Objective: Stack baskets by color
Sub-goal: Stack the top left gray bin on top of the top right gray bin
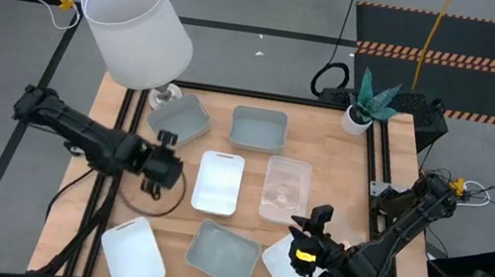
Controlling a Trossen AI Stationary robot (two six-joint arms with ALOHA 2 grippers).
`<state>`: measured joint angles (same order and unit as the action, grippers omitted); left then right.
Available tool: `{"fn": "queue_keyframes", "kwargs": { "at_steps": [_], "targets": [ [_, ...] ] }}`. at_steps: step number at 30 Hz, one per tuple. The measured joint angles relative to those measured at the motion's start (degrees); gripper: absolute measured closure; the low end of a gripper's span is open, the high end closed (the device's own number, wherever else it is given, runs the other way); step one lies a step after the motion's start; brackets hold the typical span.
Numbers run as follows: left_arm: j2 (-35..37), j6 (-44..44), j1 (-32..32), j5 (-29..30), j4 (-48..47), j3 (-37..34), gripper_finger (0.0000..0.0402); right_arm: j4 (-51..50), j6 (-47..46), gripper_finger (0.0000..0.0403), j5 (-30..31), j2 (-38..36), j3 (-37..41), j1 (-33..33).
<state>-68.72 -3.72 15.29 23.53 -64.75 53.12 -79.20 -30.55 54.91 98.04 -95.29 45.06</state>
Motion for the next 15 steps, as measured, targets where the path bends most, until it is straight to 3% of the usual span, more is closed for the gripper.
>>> {"fn": "queue_keyframes", "kwargs": {
  "at_steps": [6, 11, 15],
  "targets": [
    [-0.5, -10.2, -8.3, 3.7, -2.7, 0.0, 0.0216, 0.3, 3.3, 0.0273, 4.0, -1.6, 5.7, -0.9],
    [-0.6, -16.4, -11.9, 3.1, -4.4, 0.0, 0.0179, 2.3, 3.3, 0.0273, 1.7, -6.6, 11.2, -3.5],
    [-0.6, -19.0, -13.8, 1.4, -4.0, -1.4, 0.0173, 8.8, 5.0, 0.0273, -0.6, -11.8, 16.8, -4.7]
  ]
}}
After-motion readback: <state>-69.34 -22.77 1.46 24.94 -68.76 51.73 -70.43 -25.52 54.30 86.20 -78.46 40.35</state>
